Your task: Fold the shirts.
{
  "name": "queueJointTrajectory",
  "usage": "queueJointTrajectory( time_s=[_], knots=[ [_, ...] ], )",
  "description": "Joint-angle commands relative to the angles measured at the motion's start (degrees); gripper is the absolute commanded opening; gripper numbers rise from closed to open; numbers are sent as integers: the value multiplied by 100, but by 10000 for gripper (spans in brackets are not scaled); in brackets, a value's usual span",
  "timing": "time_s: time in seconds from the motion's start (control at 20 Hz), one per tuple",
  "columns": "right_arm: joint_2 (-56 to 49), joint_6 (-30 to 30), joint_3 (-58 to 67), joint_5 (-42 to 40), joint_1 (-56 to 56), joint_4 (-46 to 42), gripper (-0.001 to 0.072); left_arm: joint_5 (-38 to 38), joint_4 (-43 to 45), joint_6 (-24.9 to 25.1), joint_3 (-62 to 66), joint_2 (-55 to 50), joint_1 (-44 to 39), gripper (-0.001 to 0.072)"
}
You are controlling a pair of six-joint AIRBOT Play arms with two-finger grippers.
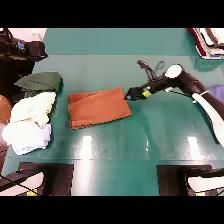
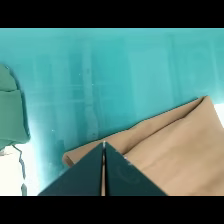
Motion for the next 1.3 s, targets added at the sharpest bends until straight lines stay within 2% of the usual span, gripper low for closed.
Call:
queueJointTrajectory(
  time_s=[0.0,0.3,0.4,0.5,0.6,0.65,0.8,0.9,1.05,1.25],
  knots=[
    [-260,66,-420,90,-654,234,634,94,-205,-2,0,11,2,25],
    [-1687,57,883,564,11,968,631,70,-216,-2,-76,0,2,25],
    [-2109,57,1351,896,334,1198,598,68,-227,-2,-79,-2,2,25],
    [-2374,57,1742,1010,573,1185,372,68,-282,-4,-81,-2,2,25],
    [-2459,57,1987,973,691,1145,47,61,-459,-2,-81,-2,0,24],
    [-2439,55,2072,946,688,1143,15,59,-472,-2,-81,-2,-52,23],
    [-2131,57,2199,887,363,1126,15,96,-455,0,-81,-2,-487,23],
    [-1714,111,2188,804,-114,743,15,149,-457,0,-81,-2,-828,24],
    [-957,476,2188,793,-1198,-37,15,293,-457,-2,-81,-2,-1233,24],
    [-127,765,2190,739,-3005,-664,15,645,-459,-7,-81,-2,-1681,25]
  ],
)
